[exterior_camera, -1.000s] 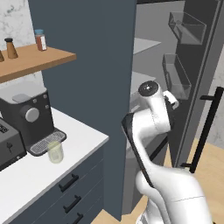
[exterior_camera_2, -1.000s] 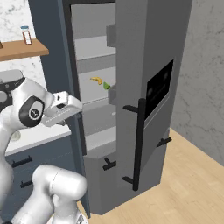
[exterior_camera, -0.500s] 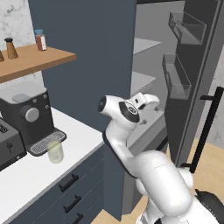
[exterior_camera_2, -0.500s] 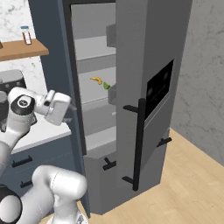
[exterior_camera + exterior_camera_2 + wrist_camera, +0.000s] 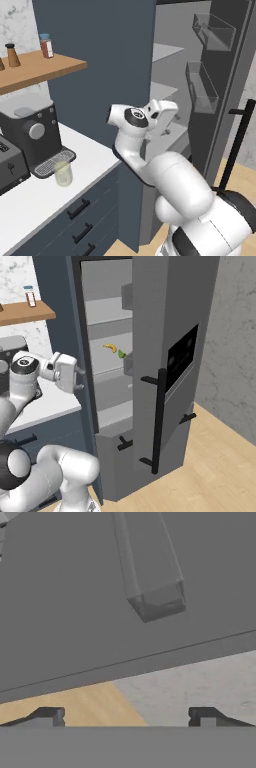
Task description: Grab a lemon wedge from the fridge and one ice cube from the ice bowl, and put them in the glass of lemonade.
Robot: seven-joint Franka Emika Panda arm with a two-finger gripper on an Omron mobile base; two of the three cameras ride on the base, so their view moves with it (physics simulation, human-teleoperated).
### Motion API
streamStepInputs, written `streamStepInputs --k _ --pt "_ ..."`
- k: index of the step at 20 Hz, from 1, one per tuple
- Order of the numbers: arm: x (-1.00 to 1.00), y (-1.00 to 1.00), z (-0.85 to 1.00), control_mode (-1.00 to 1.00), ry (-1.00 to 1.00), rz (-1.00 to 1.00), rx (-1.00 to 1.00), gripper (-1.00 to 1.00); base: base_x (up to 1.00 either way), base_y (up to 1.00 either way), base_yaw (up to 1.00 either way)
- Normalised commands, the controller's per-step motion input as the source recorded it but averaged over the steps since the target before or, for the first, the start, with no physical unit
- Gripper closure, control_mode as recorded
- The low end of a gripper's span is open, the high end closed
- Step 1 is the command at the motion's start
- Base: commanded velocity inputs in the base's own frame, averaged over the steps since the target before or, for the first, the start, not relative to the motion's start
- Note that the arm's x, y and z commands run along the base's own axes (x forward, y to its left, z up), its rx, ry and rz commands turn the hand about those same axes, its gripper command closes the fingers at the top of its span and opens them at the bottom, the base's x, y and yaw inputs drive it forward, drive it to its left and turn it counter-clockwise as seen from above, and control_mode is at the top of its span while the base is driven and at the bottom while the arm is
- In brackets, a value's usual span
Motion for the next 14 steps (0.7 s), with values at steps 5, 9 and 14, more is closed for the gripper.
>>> streamStepInputs --k 5,9,14 --pt "-0.36 -0.55 0.0 -1.0 -0.11 0.0 0.0 -1.0 0.0 0.0 0.0" --pt "-0.16 -0.67 0.07 -1.0 -0.04 -0.01 0.0 -1.0 0.0 0.0 0.0" --pt "0.0 -0.35 0.39 -1.0 0.01 0.0 -0.05 -1.0 0.0 0.0 0.0"
